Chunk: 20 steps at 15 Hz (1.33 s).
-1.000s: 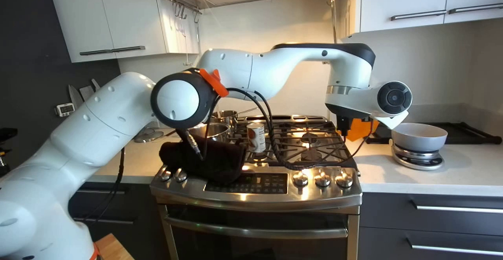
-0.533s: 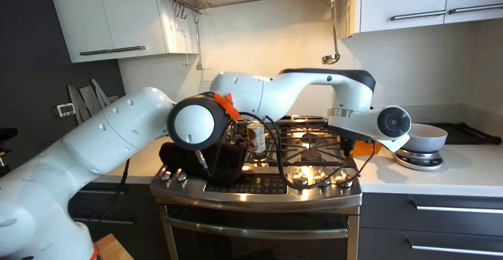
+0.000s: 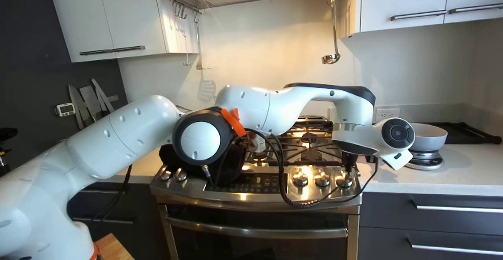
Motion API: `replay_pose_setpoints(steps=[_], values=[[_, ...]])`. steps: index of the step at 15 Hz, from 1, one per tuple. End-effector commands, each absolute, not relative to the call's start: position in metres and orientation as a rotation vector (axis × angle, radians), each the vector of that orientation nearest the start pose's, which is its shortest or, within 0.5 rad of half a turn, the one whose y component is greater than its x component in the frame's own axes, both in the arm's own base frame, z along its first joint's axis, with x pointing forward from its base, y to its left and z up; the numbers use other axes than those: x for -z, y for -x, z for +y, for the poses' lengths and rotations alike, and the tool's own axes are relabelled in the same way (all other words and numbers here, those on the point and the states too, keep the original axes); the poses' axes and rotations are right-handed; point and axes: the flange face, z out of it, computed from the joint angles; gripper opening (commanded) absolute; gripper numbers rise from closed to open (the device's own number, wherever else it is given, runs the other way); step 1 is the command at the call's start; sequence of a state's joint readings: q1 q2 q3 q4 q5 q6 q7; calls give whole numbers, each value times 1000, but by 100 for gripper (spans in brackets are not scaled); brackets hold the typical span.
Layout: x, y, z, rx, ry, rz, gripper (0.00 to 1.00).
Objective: Pick up the orange mat and put it on the kitchen counter to the right side of the stove
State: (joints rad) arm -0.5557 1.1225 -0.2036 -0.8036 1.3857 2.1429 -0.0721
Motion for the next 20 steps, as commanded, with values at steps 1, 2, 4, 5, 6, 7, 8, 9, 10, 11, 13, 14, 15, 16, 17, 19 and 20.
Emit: replay_pose_setpoints(steps=[1, 2, 4, 5, 6, 7, 8, 9, 10, 11, 13, 14, 15, 16, 17, 19, 20], values=[[-295, -675, -493, 693, 1822, 1338, 1], [-300, -672, -499, 717, 1858, 1361, 1], [-310, -668, -507, 758, 1932, 1391, 1], [-315, -666, -511, 776, 1961, 1397, 1], [-317, -665, -513, 787, 1990, 1399, 1], [-321, -663, -515, 804, 2020, 1404, 1], [-323, -663, -517, 814, 2047, 1404, 1], [-325, -663, -517, 816, 2070, 1402, 1], [-324, -663, -517, 811, 2089, 1402, 1], [-321, -664, -515, 794, 2102, 1402, 1], [-316, -666, -512, 793, 2111, 1411, 4], [-314, -667, -511, 781, 2128, 1411, 30], [-312, -668, -509, 784, 2134, 1409, 30], [-314, -669, -507, 779, 2144, 1395, 37], [-318, -671, -505, 780, 2150, 1378, 44], [-339, -675, -496, 782, 2156, 1320, 60], [-351, -677, -491, 787, 2160, 1291, 69]])
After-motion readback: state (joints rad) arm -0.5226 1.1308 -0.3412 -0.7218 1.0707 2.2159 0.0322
